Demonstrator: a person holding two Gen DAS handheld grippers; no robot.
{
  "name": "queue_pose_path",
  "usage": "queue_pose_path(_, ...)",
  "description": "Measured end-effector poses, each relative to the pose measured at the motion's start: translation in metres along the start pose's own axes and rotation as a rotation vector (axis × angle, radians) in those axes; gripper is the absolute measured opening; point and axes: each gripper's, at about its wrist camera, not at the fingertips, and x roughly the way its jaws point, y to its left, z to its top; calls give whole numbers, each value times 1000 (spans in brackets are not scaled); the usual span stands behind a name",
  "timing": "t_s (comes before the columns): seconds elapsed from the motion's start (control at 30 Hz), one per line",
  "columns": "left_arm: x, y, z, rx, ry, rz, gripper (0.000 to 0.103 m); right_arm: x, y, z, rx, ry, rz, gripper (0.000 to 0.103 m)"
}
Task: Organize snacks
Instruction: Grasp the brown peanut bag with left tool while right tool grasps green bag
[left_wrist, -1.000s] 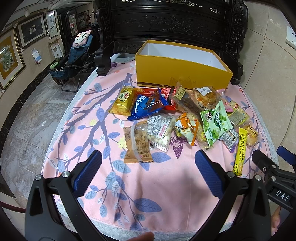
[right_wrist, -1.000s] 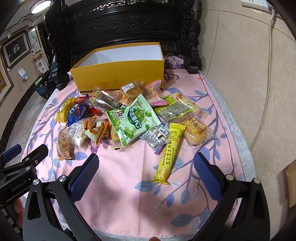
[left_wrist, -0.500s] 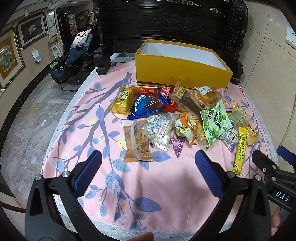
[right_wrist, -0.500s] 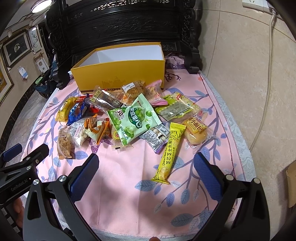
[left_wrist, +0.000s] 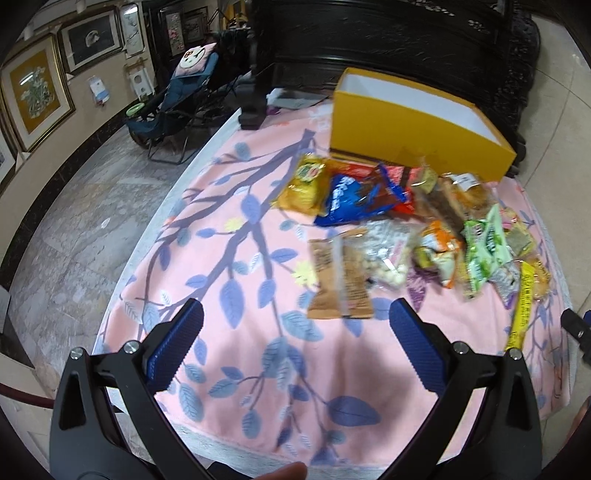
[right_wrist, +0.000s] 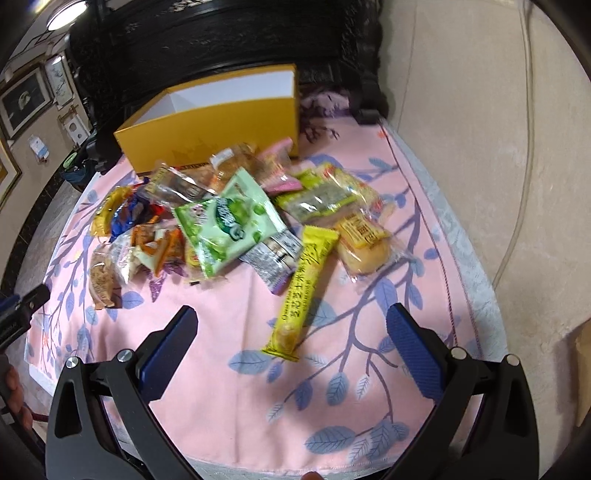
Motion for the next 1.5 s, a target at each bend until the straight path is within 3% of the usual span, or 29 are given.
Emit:
queue_pose_path(0.13,12,4,-1,-9,24,-9,101,29,15,23,-12,20,99,102)
queue_pose_path(0.23,16,2,-4,2,37,-20,101,61,41,47,-76,10,104,102)
queue_pose_path(0.43,15,11,-9,4,27,0,101,134,57,70,-104,133,146,102)
queue_pose_path(0.6,20,15,-7,-18,29,-4,101,158,56,76,-109,144,199,102)
queue_pose_path(0.73,25,3,-4,-7,32,-43,101,156,52,73,-102,61,216,101)
queue_pose_path(0.8,33,-6,-1,8,41,-60,101,140,50,72,-105,34,217,53)
queue_pose_path(0.9,49,-18,8,23,53,-103,101,114,46,67,-139,-7,210,30)
queue_pose_path(1.0,70,-30,16,53,54,-134,101,98,31,59,-104,-16,242,21)
queue_pose_path(1.07,85,-34,18,84,98,-128,101,89,23,53,-92,-25,260,19)
queue_pose_path(1.23,109,-19,17,-45,139,-148,98,72,16,38,-76,-39,311,19)
queue_pose_path(1.27,110,-15,16,-75,132,-159,90,74,16,37,-78,-37,311,19)
queue_pose_path(1.3,113,-11,16,-108,130,-170,73,76,16,36,-82,-33,308,19)
queue_pose_path(1.37,124,-5,14,-153,158,-209,54,79,19,35,-85,-29,312,19)
queue_pose_path(1.5,122,-19,9,-54,110,-125,56,82,24,34,-89,-29,313,19)
